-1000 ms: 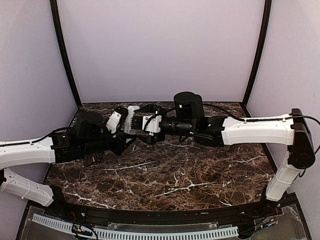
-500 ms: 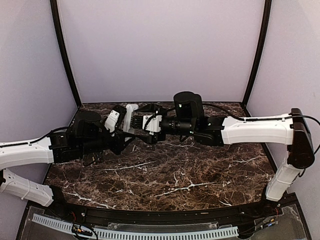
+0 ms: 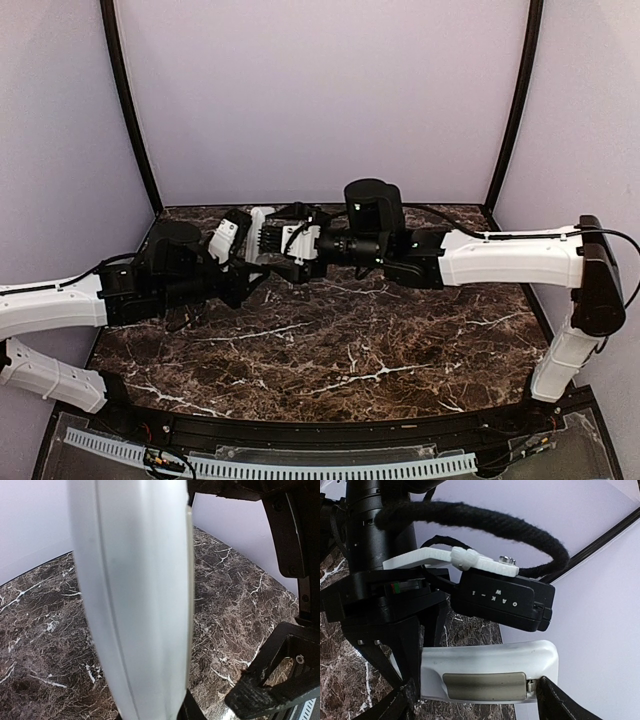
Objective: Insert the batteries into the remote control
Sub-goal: Remove the battery cover from the remote control, then pass from the left arm to the right
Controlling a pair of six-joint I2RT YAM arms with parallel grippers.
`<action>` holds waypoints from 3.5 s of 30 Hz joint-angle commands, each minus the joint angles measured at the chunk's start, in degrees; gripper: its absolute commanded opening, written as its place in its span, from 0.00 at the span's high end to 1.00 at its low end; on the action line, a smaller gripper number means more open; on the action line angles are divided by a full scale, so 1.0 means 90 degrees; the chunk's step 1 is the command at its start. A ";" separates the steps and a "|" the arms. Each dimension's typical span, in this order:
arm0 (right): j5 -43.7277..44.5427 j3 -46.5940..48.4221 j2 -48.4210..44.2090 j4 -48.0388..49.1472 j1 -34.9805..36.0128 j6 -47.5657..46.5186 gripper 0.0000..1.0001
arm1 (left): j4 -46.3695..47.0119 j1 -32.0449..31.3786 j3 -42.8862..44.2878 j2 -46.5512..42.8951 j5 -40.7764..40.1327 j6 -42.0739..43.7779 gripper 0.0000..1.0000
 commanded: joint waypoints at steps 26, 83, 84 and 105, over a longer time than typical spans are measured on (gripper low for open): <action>-0.0036 -0.0255 0.0616 -0.1039 0.0493 -0.0071 0.25 | 0.0019 -0.0049 0.0035 -0.0471 -0.0600 0.0496 1.00; 0.0653 0.0902 -0.0338 -0.1693 0.0220 0.6738 0.27 | 0.1427 -0.0049 -0.0751 -0.1370 -0.0182 -0.0223 1.00; 0.0639 0.1006 -0.0297 -0.1566 0.0267 0.6994 0.28 | 0.1454 -0.0046 -0.0779 -0.1420 -0.0202 -0.0226 1.00; 0.2534 0.2490 0.1009 -0.1049 0.1022 0.7000 0.39 | 0.1416 -0.0049 -0.0720 -0.1568 -0.0002 -0.0255 1.00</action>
